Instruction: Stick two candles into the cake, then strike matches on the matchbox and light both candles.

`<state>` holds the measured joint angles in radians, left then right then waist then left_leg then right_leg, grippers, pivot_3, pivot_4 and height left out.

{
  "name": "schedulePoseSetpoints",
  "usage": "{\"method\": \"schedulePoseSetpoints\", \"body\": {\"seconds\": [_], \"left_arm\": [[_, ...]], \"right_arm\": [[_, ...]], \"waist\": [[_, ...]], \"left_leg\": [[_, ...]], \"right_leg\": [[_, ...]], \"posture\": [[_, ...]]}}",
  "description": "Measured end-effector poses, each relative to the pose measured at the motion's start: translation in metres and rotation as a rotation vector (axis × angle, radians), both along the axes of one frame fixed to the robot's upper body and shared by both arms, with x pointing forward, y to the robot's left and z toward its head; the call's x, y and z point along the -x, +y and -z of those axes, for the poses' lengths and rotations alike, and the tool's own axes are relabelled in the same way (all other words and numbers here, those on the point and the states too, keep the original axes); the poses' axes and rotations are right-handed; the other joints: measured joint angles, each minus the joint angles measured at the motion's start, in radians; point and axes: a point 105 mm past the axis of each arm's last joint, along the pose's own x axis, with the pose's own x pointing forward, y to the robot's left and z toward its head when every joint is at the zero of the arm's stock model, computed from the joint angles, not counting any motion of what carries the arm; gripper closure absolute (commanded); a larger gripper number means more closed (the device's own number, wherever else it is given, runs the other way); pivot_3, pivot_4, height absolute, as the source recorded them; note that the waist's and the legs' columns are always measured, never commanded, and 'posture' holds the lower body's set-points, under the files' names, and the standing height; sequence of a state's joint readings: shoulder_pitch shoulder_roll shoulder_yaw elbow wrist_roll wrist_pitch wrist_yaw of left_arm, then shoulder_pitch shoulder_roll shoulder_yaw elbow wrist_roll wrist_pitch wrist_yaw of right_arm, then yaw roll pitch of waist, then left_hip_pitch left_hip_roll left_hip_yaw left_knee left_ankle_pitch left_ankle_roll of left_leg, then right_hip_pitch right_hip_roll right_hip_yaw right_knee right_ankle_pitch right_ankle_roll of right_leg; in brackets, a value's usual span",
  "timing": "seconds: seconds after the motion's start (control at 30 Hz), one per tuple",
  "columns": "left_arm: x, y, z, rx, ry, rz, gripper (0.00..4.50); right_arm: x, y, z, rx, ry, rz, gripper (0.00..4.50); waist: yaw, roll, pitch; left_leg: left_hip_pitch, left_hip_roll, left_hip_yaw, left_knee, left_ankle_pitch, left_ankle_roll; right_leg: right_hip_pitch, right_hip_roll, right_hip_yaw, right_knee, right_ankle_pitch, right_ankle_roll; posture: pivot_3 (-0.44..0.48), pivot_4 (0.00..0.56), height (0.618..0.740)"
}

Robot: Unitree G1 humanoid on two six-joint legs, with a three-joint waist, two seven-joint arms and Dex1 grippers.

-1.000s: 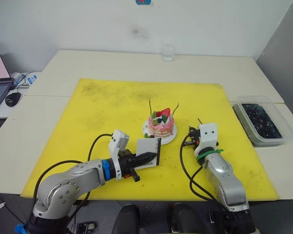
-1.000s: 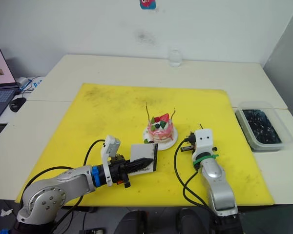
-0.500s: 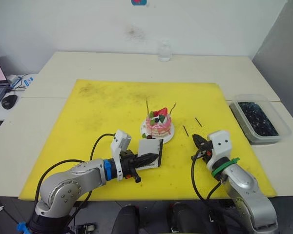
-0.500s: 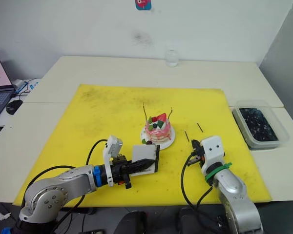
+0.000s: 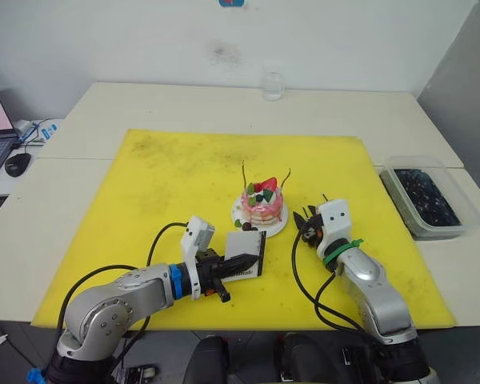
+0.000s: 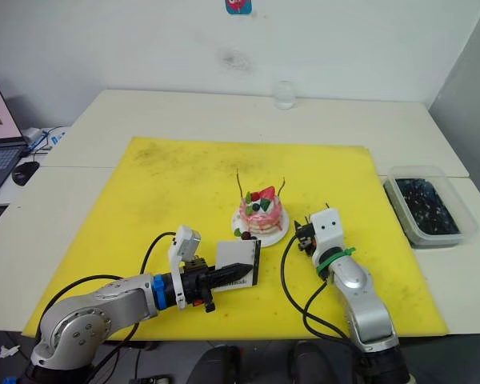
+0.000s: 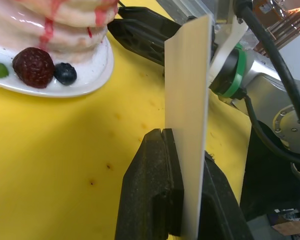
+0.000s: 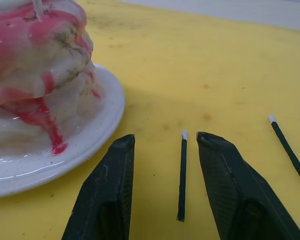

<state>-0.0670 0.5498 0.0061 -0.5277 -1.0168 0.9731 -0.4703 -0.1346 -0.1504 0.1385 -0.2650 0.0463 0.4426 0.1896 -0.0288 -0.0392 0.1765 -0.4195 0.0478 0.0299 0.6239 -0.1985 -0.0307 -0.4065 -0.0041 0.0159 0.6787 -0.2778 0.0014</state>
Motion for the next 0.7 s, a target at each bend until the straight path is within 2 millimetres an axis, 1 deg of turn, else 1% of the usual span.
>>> {"method": "schedulePoseSetpoints", "body": {"seconds": [0.17,0.2,0.27,0.4,0.7], "left_arm": [[0.0008,-0.0001,0.0003,-0.001,0.0,-0.001,4.5],[0.0008,-0.0001,0.0002,-0.001,0.0,-0.001,4.5],[0.0006,-0.0002,0.0,0.0,-0.001,-0.001,4.5],[0.0002,-0.0009,-0.001,0.002,-0.004,0.001,4.5],[0.0006,-0.0009,-0.0008,0.0,-0.005,-0.002,4.5]], "right_arm": [[-0.0021,-0.0031,0.0042,-0.009,0.012,0.031,2.49],[-0.0024,-0.0032,0.0047,-0.012,0.015,0.036,2.65],[-0.0032,-0.0041,0.0048,-0.019,0.019,0.045,3.08],[-0.0044,-0.0041,0.0055,-0.03,0.031,0.066,4.46],[-0.0044,-0.0039,0.0035,-0.04,0.053,0.082,4.46]], "waist": [[0.0,0.0,0.0],[0.0,0.0,0.0],[0.0,0.0,0.0],[0.0,0.0,0.0],[0.0,0.0,0.0]], "left_leg": [[0.0,0.0,0.0,0.0,0.0,0.0],[0.0,0.0,0.0,0.0,0.0,0.0],[0.0,0.0,0.0,0.0,0.0,0.0],[0.0,0.0,0.0,0.0,0.0,0.0],[0.001,0.0,0.0,0.001,0.0,0.0]], "right_leg": [[0.0,0.0,0.0,0.0,0.0,0.0],[0.0,0.0,0.0,0.0,0.0,0.0],[0.0,0.0,0.0,0.0,0.0,0.0],[0.0,0.0,0.0,0.0,0.0,0.001],[0.001,0.0,0.0,0.0,0.001,0.001]], "posture": [[0.0,0.15,0.74],[0.0,0.15,0.74],[0.0,0.15,0.74],[0.0,0.15,0.74],[0.0,0.15,0.74]]}}
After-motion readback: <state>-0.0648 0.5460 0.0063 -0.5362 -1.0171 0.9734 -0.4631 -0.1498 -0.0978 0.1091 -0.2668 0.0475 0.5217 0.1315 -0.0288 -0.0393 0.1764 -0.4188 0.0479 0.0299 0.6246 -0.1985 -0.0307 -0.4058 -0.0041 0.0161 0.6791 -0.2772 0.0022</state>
